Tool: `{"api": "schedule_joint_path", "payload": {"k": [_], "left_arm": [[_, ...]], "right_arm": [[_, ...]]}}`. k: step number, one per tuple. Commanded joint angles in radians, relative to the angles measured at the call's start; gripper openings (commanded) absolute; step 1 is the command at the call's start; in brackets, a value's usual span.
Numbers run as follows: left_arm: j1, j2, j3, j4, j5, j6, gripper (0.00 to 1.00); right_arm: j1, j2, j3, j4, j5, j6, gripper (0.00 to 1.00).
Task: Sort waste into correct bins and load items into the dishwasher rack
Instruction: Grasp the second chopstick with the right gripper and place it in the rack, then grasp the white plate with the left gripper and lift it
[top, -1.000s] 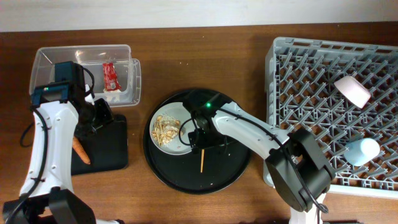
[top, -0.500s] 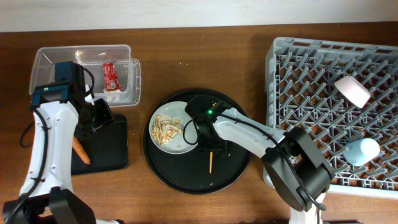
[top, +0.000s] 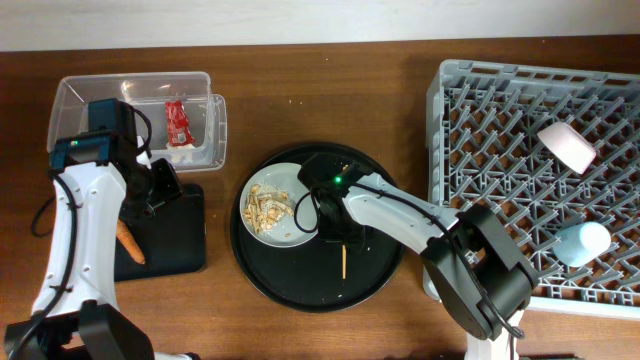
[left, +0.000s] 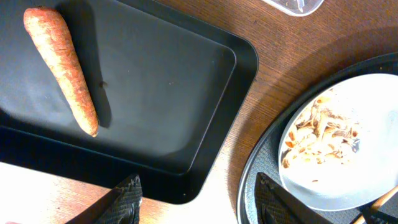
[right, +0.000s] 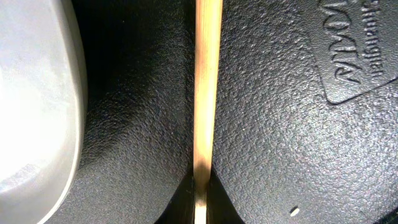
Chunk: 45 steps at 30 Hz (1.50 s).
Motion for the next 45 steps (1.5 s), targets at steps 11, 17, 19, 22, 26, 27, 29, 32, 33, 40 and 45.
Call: {"api": "schedule_joint_path", "payload": {"k": [11,17,19,22,26,27,29,32,33,40,45], "left_arm": [[0.001,-0.015,0.012,-0.002,-0.007,0.016,0.57],[0.001,-0.015,0.012,-0.003,-0.007,0.016,0.57],[0.001,-0.015,0.012,-0.005,-0.007,0.016,0.57],[0.001,-0.015,0.012,-0.005,-0.007,0.016,0.58],[0.0,-0.015,0.012,-0.006,-0.007,0.016,0.61],[0.0,-0.015,0.012,-0.009,-0.006,0.016,0.61],[-0.005,-0.015,0.012,-0.013,-0.003,0.017,0.61],[-0.064,-0.015,0.012,0.001,0.0,0.043,0.61],[-0.108,-0.015,0.012,0.019,0.005,0.062,0.61],[-0.485,-0.007,0.012,0.205,0.004,0.069,0.72],[-0.67,0.101,0.012,0.314,0.004,0.069,0.73]], "right_arm": [[-0.499,-0.541,0.037,-0.247,0.016,-0.428,0.05],[-0.606,-0.443,-0.094,-0.196,0.032,-0.517,0.04],[-0.616,-0.409,-0.136,-0.167,0.032,-0.521,0.04],[-0.616,-0.375,-0.149,-0.153,0.032,-0.521,0.09],[-0.616,-0.378,-0.148,-0.161,0.032,-0.52,0.28],[-0.616,-0.389,-0.148,-0.163,0.032,-0.52,0.29],[-0.616,-0.454,-0.129,-0.188,0.032,-0.52,0.31],[-0.682,-0.58,-0.076,-0.235,0.026,-0.52,0.52],[-0.722,-0.615,-0.075,-0.238,0.009,-0.521,0.64],[-0.87,-0.65,-0.076,-0.303,-0.169,-0.624,0.81],[-0.843,-0.65,-0.076,-0.304,-0.169,-0.626,0.83]]}}
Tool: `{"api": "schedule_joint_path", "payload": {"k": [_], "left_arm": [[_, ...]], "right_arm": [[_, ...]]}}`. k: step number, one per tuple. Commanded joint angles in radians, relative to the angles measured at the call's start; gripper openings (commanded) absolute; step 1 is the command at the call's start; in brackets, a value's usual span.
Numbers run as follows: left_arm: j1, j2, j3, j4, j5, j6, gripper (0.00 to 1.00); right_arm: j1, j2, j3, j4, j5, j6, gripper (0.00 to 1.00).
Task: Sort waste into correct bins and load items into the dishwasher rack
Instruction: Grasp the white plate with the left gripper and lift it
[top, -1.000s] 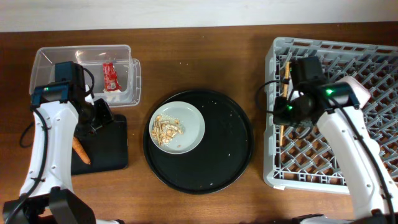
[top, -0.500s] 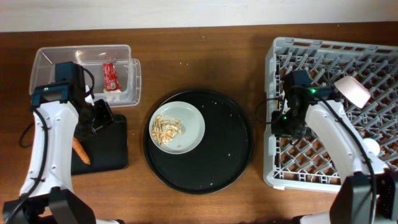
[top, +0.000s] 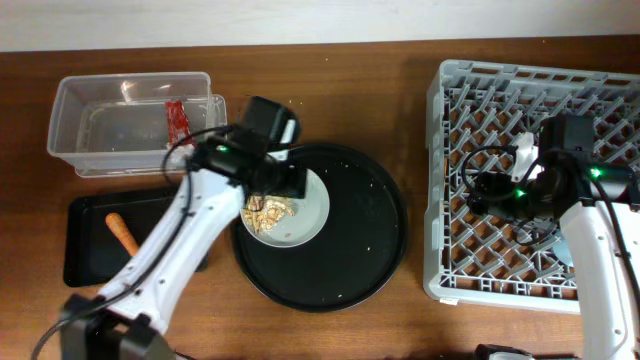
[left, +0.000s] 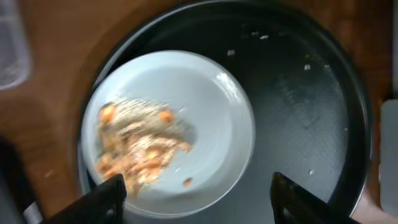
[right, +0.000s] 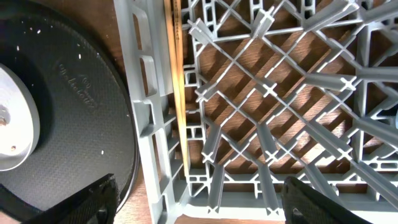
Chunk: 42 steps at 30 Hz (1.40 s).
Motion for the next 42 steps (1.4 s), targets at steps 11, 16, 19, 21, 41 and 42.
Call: {"api": "schedule_joint_path", "payload": {"k": [11,16,19,21,41,42], "left_arm": [[-0.167,0.419,0.01,0.103,0.003,0.011,0.61],[-0.168,0.432,0.008,0.085,0.003,0.011,0.26],[-0.201,0.44,0.008,0.085,0.002,0.012,0.26],[-0.241,0.451,0.008,0.085,-0.046,0.011,0.25],[-0.313,0.501,0.182,-0.201,-0.376,-0.035,0.0],[-0.313,0.501,0.192,-0.22,-0.375,-0.046,0.0]], "right_arm": [[0.01,0.001,0.012,-0.003,-0.013,-0.012,0.84],[0.01,0.001,0.012,-0.004,-0.013,-0.012,0.84],[0.01,0.001,0.012,-0.004,-0.013,-0.012,0.84],[0.01,0.001,0.012,-0.005,-0.013,-0.012,0.84],[0.01,0.001,0.012,-0.018,-0.013,-0.012,0.83],[0.01,0.001,0.012,-0.018,-0.013,-0.012,0.84]]}}
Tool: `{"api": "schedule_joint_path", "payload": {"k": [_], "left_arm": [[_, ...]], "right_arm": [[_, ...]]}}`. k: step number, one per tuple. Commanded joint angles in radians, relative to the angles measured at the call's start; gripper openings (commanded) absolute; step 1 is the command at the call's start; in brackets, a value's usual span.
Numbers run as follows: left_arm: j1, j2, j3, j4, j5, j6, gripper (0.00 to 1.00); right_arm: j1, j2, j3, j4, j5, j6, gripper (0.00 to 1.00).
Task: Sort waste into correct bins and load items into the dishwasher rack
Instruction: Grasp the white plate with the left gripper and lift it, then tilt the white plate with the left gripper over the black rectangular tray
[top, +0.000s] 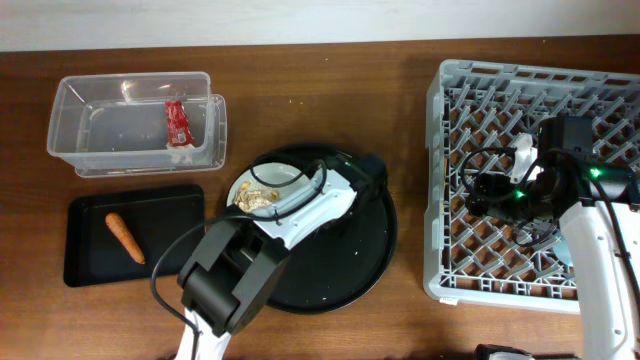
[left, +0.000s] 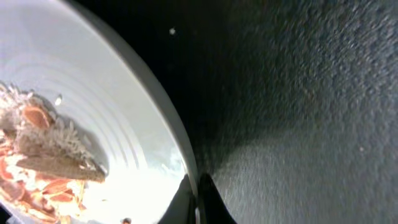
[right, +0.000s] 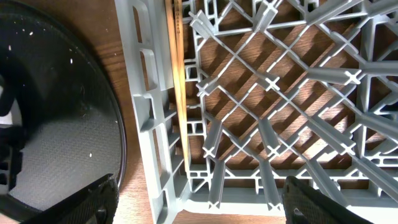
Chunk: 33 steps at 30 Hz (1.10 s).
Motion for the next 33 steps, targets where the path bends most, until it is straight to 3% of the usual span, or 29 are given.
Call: {"api": "schedule_joint_path", "payload": {"k": [1,9,16,21,28,33], "left_arm": [[0.008,0.006,0.058,-0.058,-0.023,-0.071,0.0],[0.072,-0.132,0.062,-0.211,-0.045,-0.264,0.0],[0.3,-0.406,-0.082,-0.231,-0.041,-0.278,0.0],[0.489,-0.451,-0.14,-0.158,0.119,-0.09,0.0],[0.665,-0.451,-0.141,-0.087,0.507,0.24,0.0],[0.797,-0.451,-0.141,-0.096,0.735,0.356,0.0]], "right_arm": [[0.007,0.001,0.012,-0.002,-0.009,-0.011,0.84],[0.007,0.001,0.012,-0.002,0.0,-0.011,0.84],[0.007,0.001,0.012,-0.004,0.0,-0.011,0.84],[0.007,0.001,0.012,-0.011,0.0,-0.011,0.84],[0.007,0.001,0.012,-0.014,0.003,-0.011,0.84],[0.007,0.001,0.012,-0.015,0.006,-0.011,0.84]]}}
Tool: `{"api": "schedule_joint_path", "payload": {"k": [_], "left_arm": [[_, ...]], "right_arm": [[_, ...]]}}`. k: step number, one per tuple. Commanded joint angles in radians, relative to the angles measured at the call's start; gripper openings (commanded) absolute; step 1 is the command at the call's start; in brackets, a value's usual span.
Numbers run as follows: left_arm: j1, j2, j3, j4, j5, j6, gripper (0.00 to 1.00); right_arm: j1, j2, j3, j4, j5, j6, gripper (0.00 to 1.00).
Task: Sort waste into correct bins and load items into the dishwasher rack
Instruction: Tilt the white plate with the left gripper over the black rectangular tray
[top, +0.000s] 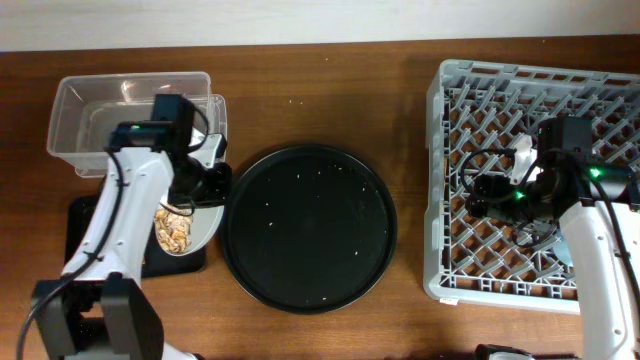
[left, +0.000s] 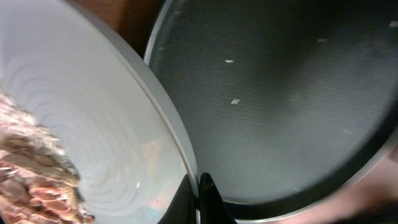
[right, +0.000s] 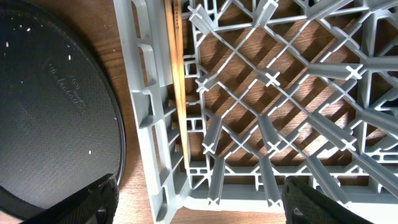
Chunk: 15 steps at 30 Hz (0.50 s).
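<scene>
My left gripper (top: 214, 192) is shut on the rim of a white plate (top: 188, 228), which hangs tilted over the black rectangular tray (top: 82, 212) at the left. Food scraps (top: 174, 230) lie on the plate's left side. In the left wrist view the fingertips (left: 199, 186) pinch the plate's (left: 93, 118) edge, with the scraps (left: 31, 171) at lower left. My right gripper (right: 199, 205) stands open above the grey dishwasher rack (right: 149, 106), where a wooden chopstick (right: 178, 81) lies along the left wall. The carrot is hidden.
A round black tray (top: 310, 228) with a few crumbs on it sits mid-table. A clear plastic bin (top: 105, 125) stands behind the rectangular tray, partly covered by my left arm. The rack (top: 470, 100) fills the right side, and my right gripper (top: 482, 196) hovers over its left half.
The plate was on the round tray with my left gripper shut on its rim. It is now held tilted over the rectangular tray at the left. The right arm has not moved.
First my right gripper was shut on the chopstick on the round tray, while the left was open over the rectangular tray. Then the chopstick lay in the rack under the open right gripper, the left open over the plate. The left gripped the rim, and the plate is now at the left.
</scene>
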Motion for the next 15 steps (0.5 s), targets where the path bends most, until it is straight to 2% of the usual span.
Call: {"api": "schedule_joint_path", "payload": {"k": [1,6,10,15], "left_arm": [[0.106,-0.029,-0.005,-0.017,0.204,0.104,0.0],[0.282,-0.029,-0.005,-0.068,0.456,0.224,0.0],[0.421,-0.029,-0.005,-0.084,0.615,0.235,0.0],[0.53,-0.029,-0.005,-0.105,0.693,0.235,0.0]], "right_arm": [[0.007,0.001,0.012,-0.004,0.006,-0.011,0.84],[0.007,0.001,0.012,-0.004,0.006,-0.011,0.83],[0.007,0.001,0.012,-0.005,0.006,-0.011,0.84],[0.007,0.001,0.012,-0.005,0.006,-0.011,0.83]]}}
